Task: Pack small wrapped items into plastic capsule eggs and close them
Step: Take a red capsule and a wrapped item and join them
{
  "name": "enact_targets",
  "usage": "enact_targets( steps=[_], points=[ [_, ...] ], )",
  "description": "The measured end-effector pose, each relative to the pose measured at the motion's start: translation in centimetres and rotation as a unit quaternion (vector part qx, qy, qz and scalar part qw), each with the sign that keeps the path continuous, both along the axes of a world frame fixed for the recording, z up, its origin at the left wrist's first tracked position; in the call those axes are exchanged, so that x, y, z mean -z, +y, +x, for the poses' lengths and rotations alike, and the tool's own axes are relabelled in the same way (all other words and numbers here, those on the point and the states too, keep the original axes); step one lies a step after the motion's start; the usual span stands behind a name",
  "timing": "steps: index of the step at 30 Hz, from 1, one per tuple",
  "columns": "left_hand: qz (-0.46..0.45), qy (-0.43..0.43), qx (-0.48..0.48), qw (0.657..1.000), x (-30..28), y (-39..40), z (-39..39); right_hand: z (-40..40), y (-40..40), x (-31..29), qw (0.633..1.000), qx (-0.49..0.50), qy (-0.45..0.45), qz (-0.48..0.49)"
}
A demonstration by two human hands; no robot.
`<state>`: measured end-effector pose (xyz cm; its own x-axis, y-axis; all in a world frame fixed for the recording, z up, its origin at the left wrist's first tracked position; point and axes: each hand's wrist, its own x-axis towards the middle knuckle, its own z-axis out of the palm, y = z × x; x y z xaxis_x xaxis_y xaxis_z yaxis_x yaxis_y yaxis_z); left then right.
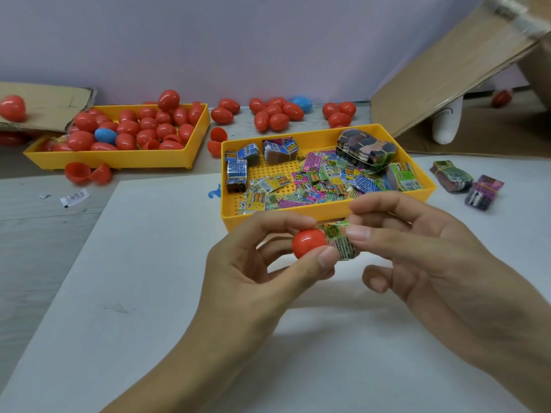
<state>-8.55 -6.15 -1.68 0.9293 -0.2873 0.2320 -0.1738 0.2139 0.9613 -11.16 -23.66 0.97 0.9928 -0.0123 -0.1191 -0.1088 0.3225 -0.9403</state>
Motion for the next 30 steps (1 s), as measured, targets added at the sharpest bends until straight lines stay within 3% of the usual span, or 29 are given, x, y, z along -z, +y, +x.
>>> enact_targets(
  steps=[5, 15, 21, 30],
  points=[
    [0.012, -0.038, -0.007, 0.999, 0.10, -0.01, 0.05, 0.01, 0.04, -0.07, 0.999, 0.020, 0.035, -0.023],
    [0.012, -0.046, -0.006, 0.999, 0.37, 0.05, 0.11, 0.06, 0.26, 0.10, 0.993, -0.001, 0.100, 0.056],
    [0.080, -0.107, -0.028, 0.991, 0.53, 0.16, -0.14, 0.00, 0.16, 0.23, 0.994, -0.007, 0.098, 0.044],
    [0.095, -0.126, -0.055, 0.986, 0.60, 0.14, -0.16, 0.28, 0.08, 0.53, 0.991, -0.017, 0.112, 0.078]
  ],
)
